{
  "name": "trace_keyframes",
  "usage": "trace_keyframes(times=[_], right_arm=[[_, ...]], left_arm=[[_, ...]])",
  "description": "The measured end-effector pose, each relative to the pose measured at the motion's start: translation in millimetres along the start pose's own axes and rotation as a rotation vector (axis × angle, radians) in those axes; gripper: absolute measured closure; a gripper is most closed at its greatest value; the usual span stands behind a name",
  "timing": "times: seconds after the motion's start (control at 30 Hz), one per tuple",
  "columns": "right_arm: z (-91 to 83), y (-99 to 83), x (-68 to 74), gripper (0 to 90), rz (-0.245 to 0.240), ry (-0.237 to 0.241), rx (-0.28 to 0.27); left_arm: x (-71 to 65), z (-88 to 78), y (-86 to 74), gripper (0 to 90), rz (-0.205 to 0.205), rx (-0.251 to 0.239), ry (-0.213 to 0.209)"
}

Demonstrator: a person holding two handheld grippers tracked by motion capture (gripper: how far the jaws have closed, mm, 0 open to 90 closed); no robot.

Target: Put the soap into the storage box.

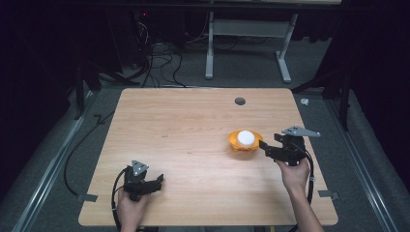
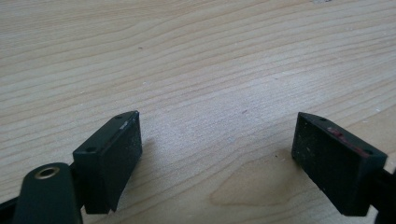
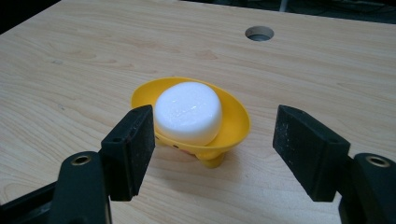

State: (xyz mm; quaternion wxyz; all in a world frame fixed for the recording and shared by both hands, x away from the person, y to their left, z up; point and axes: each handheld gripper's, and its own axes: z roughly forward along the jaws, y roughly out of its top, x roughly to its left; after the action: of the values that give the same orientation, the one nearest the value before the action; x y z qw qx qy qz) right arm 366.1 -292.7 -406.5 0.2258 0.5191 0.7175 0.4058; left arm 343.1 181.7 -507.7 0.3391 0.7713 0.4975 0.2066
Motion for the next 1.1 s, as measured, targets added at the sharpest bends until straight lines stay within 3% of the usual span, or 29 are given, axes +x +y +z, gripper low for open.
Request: trace_keyframes(times=[0.6,1.1], right_arm=[[-17.0,-19.6,-9.3,30.4,0.039,-0.006,-0.022],[-26.3,-32.8,-7.6,30.4,0.050,-0.004,-0.037]], left_arm=[[-0.1,0.0,0.0,16.5,0.000,0.000,0.000],[-0.2,0.3,0.2,16.5,-0.001,0.000,0.000]])
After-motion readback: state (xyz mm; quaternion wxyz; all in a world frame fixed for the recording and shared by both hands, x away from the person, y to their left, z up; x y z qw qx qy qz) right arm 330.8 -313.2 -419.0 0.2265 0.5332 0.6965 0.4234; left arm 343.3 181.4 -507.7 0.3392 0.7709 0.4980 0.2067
